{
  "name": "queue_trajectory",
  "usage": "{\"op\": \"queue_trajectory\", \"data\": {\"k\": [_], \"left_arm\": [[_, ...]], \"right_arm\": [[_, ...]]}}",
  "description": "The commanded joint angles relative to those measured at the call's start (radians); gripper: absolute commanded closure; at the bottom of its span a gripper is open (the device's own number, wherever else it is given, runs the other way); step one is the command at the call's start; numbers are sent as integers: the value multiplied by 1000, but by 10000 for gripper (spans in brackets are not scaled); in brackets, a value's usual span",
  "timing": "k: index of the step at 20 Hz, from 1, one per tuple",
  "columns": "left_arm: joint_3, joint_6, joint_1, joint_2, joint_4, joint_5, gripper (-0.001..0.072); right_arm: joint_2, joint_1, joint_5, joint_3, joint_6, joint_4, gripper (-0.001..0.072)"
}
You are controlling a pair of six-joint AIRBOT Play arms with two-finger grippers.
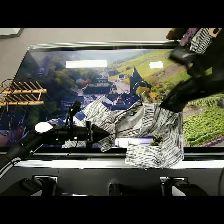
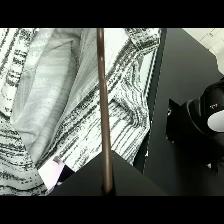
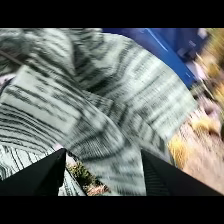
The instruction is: Fold the clothes and pants, and hang the long-sleeved shirts on hangers.
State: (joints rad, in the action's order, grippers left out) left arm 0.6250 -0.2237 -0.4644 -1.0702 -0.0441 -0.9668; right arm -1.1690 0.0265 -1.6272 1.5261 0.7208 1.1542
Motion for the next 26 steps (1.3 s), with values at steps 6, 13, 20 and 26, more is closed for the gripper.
{"op": "queue_trajectory", "data": {"k": [6, 13, 20, 26], "left_arm": [[1, 0, 0, -1, -1, 0, 690], [1, -16, 0, -1, -1, 1, 687], [0, -443, 69, 9, -144, 174, 23], [0, -788, 270, 68, -421, 32, 31]], "right_arm": [[-154, 105, 29, 1, -251, -32, 153], [-158, 105, -43, 1, -293, -30, 686], [-97, 103, -5, 1, -119, 75, 689], [-20, 103, 14, 1, -18, 111, 688]]}}
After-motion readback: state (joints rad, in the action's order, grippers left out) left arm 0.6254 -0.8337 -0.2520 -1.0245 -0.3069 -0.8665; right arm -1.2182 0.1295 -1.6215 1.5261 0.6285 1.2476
